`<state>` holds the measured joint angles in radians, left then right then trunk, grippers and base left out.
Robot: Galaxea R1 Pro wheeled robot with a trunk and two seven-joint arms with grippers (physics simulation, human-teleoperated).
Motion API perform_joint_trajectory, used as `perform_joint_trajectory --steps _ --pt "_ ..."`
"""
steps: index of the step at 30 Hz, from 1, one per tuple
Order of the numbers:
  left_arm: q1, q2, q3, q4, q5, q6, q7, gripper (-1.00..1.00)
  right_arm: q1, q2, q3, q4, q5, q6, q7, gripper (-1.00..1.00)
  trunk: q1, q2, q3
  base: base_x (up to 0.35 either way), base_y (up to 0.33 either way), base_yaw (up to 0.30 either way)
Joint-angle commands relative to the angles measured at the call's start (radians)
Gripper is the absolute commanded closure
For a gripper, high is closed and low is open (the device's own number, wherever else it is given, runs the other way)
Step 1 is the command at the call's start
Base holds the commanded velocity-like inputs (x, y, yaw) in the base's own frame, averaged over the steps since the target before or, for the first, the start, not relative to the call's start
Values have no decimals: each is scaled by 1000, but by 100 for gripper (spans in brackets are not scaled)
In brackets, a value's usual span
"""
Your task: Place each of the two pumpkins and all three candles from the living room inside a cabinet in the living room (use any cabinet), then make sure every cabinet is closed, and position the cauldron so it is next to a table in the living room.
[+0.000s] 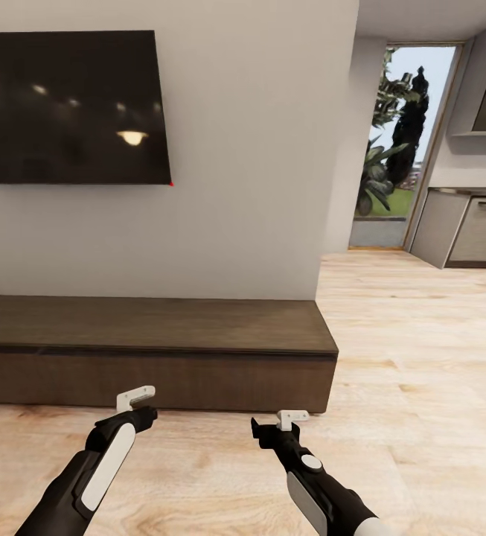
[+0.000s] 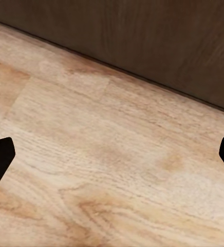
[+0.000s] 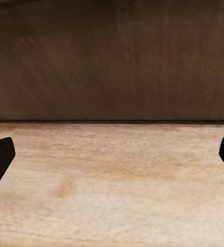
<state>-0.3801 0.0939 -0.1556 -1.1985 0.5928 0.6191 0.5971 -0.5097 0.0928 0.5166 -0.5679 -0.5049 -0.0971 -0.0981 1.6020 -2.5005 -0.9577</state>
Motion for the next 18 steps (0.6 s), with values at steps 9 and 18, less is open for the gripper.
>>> perform_joint_trajectory --steps 9,18 --pt "0 3 -2 -1 10 1 10 -100 -1 -1 8 0 -11 -7 -8 -100 0 0 -1 0 1 0" --pt "-1 3 -3 -1 10 1 9 -100 -1 -1 9 0 -11 -8 -8 -100 0 0 -1 -35 0 0"
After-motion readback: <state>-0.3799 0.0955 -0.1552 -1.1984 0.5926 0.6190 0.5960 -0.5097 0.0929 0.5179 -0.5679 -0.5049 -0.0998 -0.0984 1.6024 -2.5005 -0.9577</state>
